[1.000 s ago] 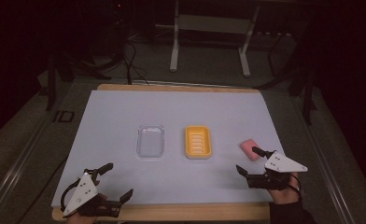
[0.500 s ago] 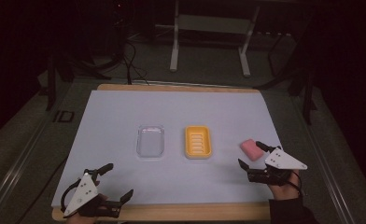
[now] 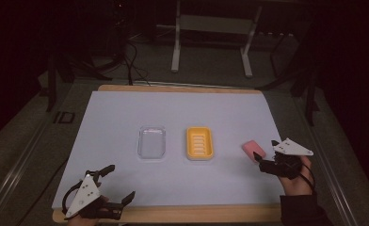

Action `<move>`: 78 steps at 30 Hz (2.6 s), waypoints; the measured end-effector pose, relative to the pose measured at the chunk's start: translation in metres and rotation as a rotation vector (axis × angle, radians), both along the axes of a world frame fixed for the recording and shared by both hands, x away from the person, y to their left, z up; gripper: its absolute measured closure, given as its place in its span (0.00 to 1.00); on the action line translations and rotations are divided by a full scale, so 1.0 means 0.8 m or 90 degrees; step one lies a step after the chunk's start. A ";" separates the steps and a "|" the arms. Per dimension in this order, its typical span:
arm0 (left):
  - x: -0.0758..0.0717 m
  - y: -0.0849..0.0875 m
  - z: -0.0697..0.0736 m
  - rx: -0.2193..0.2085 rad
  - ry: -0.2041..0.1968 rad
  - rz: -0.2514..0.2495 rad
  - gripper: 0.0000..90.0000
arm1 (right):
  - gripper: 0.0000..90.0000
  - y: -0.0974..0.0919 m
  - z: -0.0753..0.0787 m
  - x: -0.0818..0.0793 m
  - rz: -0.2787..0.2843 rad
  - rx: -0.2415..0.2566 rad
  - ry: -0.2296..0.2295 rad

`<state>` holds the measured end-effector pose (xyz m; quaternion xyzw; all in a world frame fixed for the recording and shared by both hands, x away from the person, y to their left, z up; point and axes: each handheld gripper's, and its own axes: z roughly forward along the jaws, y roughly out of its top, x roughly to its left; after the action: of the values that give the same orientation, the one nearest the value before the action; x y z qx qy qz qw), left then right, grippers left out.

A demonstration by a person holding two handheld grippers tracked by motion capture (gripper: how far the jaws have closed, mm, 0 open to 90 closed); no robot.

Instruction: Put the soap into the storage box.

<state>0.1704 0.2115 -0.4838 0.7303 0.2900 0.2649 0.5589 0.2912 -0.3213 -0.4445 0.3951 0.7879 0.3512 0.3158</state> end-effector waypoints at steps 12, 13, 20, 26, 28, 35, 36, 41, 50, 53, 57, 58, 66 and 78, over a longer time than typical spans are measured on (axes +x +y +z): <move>0.000 0.000 0.000 0.001 0.001 0.004 0.00 | 0.15 -0.020 0.007 0.017 -0.129 0.050 0.191; 0.000 0.000 0.000 0.003 0.001 0.005 0.00 | 0.15 -0.021 0.007 0.018 -0.133 0.048 0.205; 0.000 0.000 -0.001 0.008 0.002 0.005 0.00 | 0.16 -0.025 0.008 0.028 -0.151 0.040 0.348; 0.000 0.000 -0.001 0.008 0.002 0.004 0.00 | 0.16 -0.025 0.000 0.029 -0.133 -0.007 0.457; 0.000 -0.001 -0.001 0.009 0.001 0.005 0.00 | 0.16 -0.025 -0.003 0.028 -0.123 -0.021 0.485; 0.000 -0.001 -0.001 0.010 0.001 0.004 0.00 | 0.16 -0.026 -0.016 0.027 -0.096 -0.050 0.585; 0.000 -0.001 -0.001 0.010 0.001 0.004 0.00 | 0.16 -0.025 -0.018 0.027 -0.091 -0.056 0.594; 0.000 -0.001 -0.001 0.010 0.001 0.004 0.00 | 0.16 -0.024 -0.020 0.028 -0.067 -0.061 0.627; 0.000 -0.001 -0.001 0.010 0.002 0.004 0.00 | 0.17 -0.031 -0.019 0.038 -0.033 -0.090 0.670; 0.000 -0.001 -0.001 0.011 0.002 0.003 0.00 | 0.17 -0.033 -0.018 0.042 -0.020 -0.117 0.670; 0.000 -0.001 -0.001 0.010 0.003 0.004 0.00 | 0.17 -0.037 -0.016 0.050 -0.003 -0.146 0.649; 0.000 -0.001 -0.001 0.010 0.003 0.004 0.00 | 0.17 -0.038 -0.017 0.051 0.005 -0.160 0.642; 0.000 -0.001 -0.002 0.008 0.005 0.002 0.00 | 0.14 -0.037 -0.021 0.063 0.014 -0.194 0.639; 0.000 0.000 -0.001 0.002 0.004 -0.001 0.00 | 0.14 -0.030 -0.021 0.090 0.043 -0.206 0.612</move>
<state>0.1704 0.2114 -0.4846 0.7320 0.2912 0.2626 0.5571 0.3631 -0.3451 -0.4616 0.4325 0.9008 0.0129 -0.0370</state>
